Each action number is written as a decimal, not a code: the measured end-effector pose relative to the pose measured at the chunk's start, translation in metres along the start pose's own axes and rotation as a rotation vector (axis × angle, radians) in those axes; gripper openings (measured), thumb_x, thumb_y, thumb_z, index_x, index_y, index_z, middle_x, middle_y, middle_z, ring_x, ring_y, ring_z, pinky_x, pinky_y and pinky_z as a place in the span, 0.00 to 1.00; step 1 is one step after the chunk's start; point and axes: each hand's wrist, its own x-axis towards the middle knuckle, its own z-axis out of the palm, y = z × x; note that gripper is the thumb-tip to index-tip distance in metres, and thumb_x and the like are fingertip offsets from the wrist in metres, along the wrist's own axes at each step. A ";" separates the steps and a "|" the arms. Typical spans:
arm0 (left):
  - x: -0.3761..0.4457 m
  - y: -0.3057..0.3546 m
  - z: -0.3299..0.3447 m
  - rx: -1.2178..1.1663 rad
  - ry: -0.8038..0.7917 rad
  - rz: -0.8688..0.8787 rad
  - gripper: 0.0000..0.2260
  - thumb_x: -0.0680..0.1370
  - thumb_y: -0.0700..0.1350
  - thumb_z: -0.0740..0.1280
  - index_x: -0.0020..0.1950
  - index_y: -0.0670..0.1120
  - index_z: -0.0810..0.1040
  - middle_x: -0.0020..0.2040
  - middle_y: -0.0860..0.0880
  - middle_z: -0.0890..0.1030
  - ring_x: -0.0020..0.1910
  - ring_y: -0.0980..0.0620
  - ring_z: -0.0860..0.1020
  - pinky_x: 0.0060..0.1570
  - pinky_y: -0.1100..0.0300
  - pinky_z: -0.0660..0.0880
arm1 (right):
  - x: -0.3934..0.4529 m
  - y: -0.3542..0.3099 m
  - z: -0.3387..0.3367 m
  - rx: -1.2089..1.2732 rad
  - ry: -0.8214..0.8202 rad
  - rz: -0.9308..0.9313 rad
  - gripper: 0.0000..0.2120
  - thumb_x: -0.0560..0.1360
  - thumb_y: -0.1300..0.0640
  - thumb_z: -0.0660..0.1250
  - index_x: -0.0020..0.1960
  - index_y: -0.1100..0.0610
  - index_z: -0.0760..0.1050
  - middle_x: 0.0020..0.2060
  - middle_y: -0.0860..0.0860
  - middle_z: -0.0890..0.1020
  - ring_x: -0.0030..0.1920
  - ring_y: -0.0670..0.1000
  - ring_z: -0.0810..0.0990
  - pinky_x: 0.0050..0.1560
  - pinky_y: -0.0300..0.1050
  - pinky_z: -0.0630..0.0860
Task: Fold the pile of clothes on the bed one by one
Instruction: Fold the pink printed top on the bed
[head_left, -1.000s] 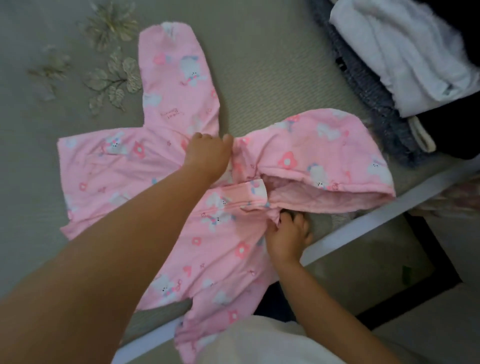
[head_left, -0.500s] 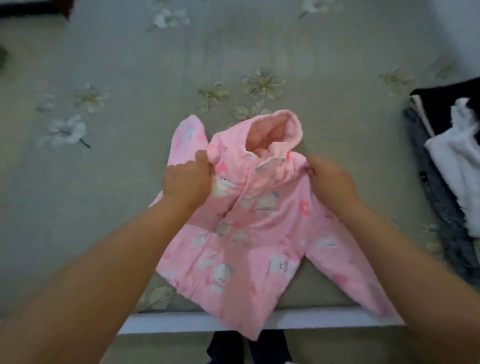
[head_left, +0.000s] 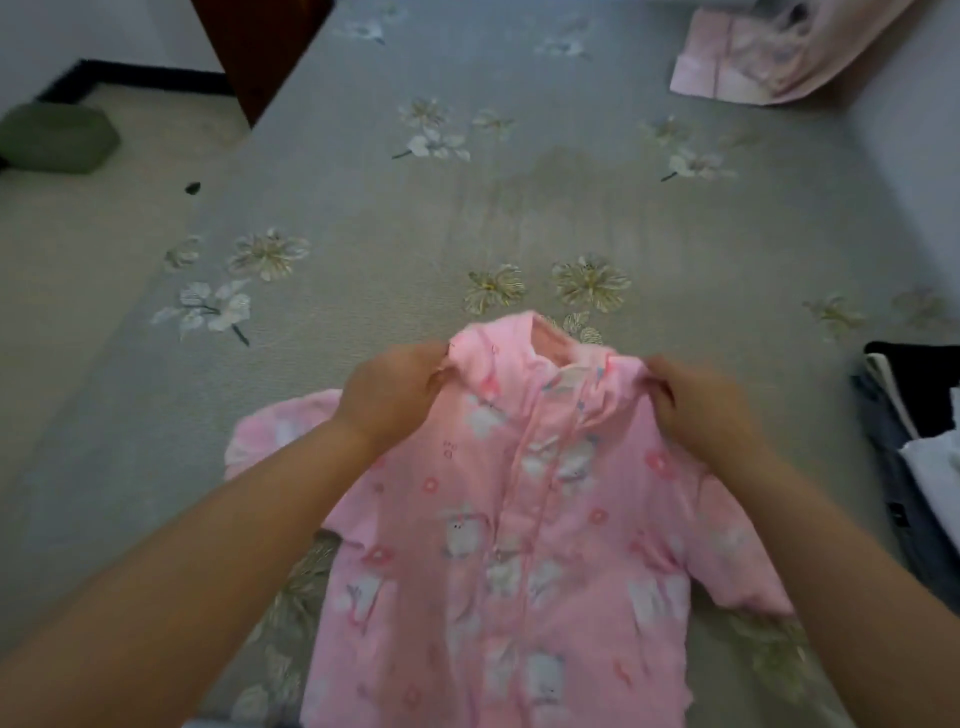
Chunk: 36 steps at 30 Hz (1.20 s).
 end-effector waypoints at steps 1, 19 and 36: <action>0.008 -0.001 0.007 0.040 0.171 0.113 0.05 0.77 0.42 0.61 0.47 0.42 0.74 0.37 0.39 0.80 0.36 0.41 0.78 0.31 0.55 0.71 | 0.004 0.004 0.004 -0.018 0.183 -0.029 0.08 0.69 0.66 0.61 0.42 0.65 0.78 0.33 0.64 0.80 0.33 0.63 0.79 0.31 0.47 0.74; -0.057 -0.047 0.183 0.157 -0.534 -0.611 0.26 0.79 0.52 0.57 0.74 0.52 0.52 0.76 0.45 0.43 0.72 0.36 0.48 0.66 0.41 0.58 | -0.053 0.041 0.201 -0.130 -0.651 0.136 0.31 0.77 0.39 0.51 0.75 0.46 0.43 0.75 0.53 0.41 0.74 0.55 0.40 0.71 0.58 0.43; -0.089 -0.080 0.165 -0.856 0.507 -1.684 0.16 0.73 0.48 0.69 0.53 0.38 0.73 0.55 0.40 0.79 0.52 0.43 0.78 0.53 0.49 0.75 | -0.072 -0.036 0.205 -0.012 -0.483 0.060 0.25 0.78 0.52 0.58 0.72 0.59 0.61 0.73 0.60 0.56 0.73 0.61 0.52 0.69 0.61 0.47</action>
